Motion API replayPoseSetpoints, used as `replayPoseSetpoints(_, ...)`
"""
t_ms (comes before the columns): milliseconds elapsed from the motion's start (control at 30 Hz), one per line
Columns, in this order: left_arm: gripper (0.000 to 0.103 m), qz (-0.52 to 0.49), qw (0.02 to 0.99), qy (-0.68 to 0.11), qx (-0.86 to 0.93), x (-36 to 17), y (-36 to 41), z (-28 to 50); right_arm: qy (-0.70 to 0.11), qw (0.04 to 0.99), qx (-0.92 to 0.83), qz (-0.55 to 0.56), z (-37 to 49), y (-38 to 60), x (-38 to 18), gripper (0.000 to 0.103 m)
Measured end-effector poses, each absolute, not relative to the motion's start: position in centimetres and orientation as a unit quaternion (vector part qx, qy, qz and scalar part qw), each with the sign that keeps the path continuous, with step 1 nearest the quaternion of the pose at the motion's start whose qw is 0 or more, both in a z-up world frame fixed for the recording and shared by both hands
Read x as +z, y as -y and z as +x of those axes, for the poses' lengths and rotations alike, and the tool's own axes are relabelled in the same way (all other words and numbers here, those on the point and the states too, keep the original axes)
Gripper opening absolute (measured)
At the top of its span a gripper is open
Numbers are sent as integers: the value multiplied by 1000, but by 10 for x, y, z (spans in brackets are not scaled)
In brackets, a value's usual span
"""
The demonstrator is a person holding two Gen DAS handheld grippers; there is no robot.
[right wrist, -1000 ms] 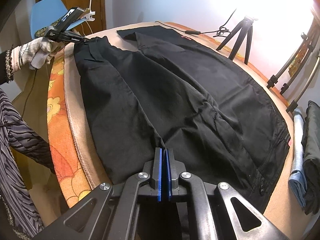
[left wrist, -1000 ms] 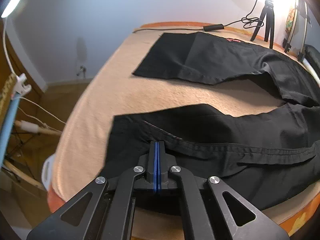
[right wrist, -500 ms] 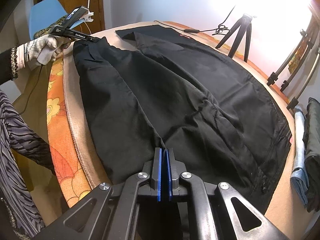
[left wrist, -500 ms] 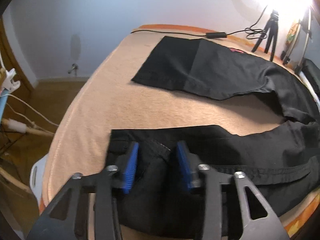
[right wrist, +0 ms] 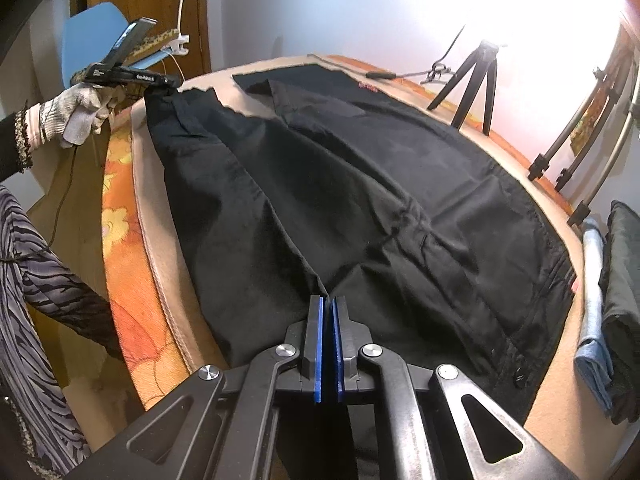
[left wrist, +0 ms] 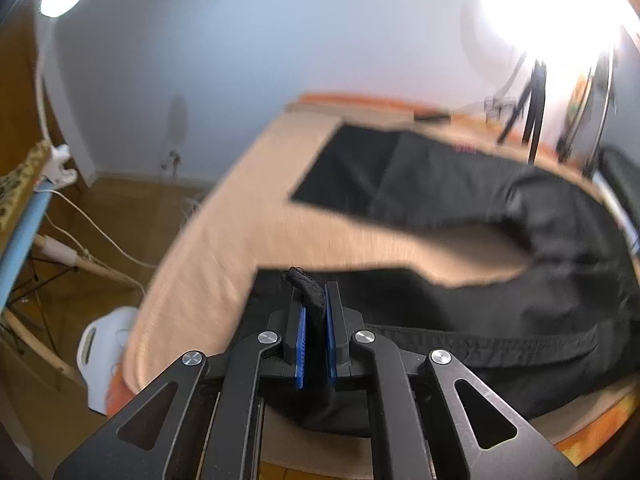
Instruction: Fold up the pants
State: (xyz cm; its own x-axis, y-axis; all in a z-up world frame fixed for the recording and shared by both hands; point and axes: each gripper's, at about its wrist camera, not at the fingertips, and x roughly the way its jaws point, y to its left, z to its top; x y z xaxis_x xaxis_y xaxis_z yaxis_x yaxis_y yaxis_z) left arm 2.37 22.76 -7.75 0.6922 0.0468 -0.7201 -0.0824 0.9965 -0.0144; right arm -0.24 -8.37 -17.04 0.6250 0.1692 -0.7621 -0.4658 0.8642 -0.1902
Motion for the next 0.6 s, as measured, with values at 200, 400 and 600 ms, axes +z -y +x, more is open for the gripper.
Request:
replayPoseSetpoints(200, 7, -63, 944, -321, 39, -31, -230, 17, -349, 900, 171, -196, -13, 80, -136, 1)
replayPoseSetpoints(400, 7, -69, 958, -277, 38, 4, -221, 40, -307, 919, 139, -204, -2, 90, -89, 0)
replayPoseSetpoints(600, 7, -68, 967, -242, 45, 32, -218, 70, -279, 924, 102, -242, 34, 95, -43, 0)
